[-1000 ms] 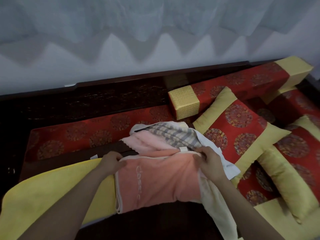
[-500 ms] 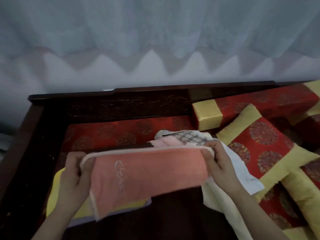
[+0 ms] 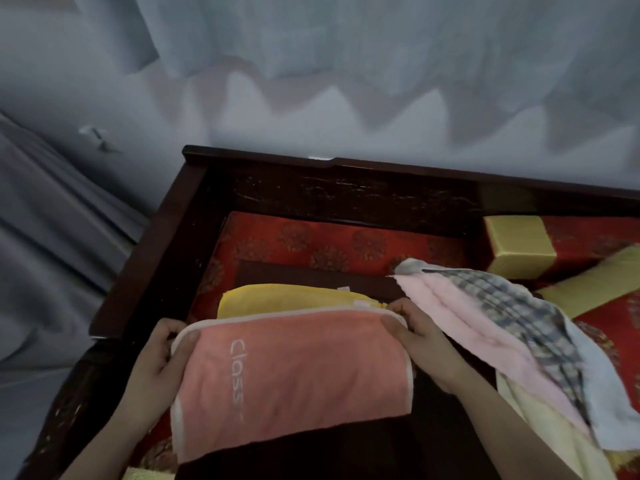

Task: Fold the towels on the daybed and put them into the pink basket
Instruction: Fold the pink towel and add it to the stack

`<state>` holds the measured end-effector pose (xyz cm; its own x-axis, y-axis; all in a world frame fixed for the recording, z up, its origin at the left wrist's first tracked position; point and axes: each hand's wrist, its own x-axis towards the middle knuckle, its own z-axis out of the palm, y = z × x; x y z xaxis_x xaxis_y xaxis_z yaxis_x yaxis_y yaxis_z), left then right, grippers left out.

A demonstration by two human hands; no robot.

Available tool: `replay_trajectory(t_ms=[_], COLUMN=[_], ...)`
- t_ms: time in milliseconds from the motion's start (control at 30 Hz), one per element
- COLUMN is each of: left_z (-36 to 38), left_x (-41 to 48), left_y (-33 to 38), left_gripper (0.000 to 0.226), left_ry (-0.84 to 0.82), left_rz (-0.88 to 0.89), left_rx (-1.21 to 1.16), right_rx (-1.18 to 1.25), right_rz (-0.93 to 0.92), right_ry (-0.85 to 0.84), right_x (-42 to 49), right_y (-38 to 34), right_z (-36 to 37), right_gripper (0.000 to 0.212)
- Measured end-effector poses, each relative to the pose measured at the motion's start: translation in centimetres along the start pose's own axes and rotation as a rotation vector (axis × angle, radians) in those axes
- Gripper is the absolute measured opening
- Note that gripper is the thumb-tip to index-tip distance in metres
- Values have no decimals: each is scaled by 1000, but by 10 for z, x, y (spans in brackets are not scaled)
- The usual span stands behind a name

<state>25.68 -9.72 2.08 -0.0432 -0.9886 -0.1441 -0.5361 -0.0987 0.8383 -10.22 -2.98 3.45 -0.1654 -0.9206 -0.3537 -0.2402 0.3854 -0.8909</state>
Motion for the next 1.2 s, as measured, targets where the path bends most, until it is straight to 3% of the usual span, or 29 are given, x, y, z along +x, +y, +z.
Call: replay_trajectory(t_ms=[167, 267, 367, 467, 500, 600, 667, 800, 867, 1000, 1067, 1133, 1200], left_z=[29, 49, 55, 54, 54, 50, 48, 47, 45, 60, 92, 132, 174], left_x=[59, 91, 98, 85, 80, 69, 71, 78, 77, 74, 66, 52, 33], left_y=[-16, -28, -36, -39, -42, -49, -51, -33, -14, 35, 68, 98, 116], left_gripper=[16, 33, 51, 37, 29, 15, 14, 22, 29, 29, 23, 17, 14], left_ry=[-21, -27, -102, -82, -49, 48, 65, 52, 64, 102, 43, -27, -126], left_rz=[-66, -350, -556, -440, -353, -169, -146, -183, -139, 102, 143, 132, 131], left_rx=[-27, -210, -313, -104, 3, 182, 220, 341, 392, 452, 347, 198, 103], right_rx=[-75, -27, 145, 218, 196, -11, -166, -481, -572, -591, -651, -844, -975], right_rz=[88, 223, 385, 383, 356, 312, 279, 354, 347, 258, 247, 255, 425], right_ry=[179, 339, 364, 270, 265, 312, 315, 179, 172, 375, 496, 683, 721], right_x=[54, 75, 70, 49, 42, 29, 27, 22, 13, 4, 9, 15, 18], right_y=[21, 42, 50, 57, 61, 73, 77, 70, 63, 65, 74, 89, 108], right_z=[19, 27, 25, 21, 24, 47, 67, 73, 46, -51, -110, -161, -199], right_gripper=[9, 16, 33, 22, 28, 32, 21, 49, 44, 31, 22, 28, 44])
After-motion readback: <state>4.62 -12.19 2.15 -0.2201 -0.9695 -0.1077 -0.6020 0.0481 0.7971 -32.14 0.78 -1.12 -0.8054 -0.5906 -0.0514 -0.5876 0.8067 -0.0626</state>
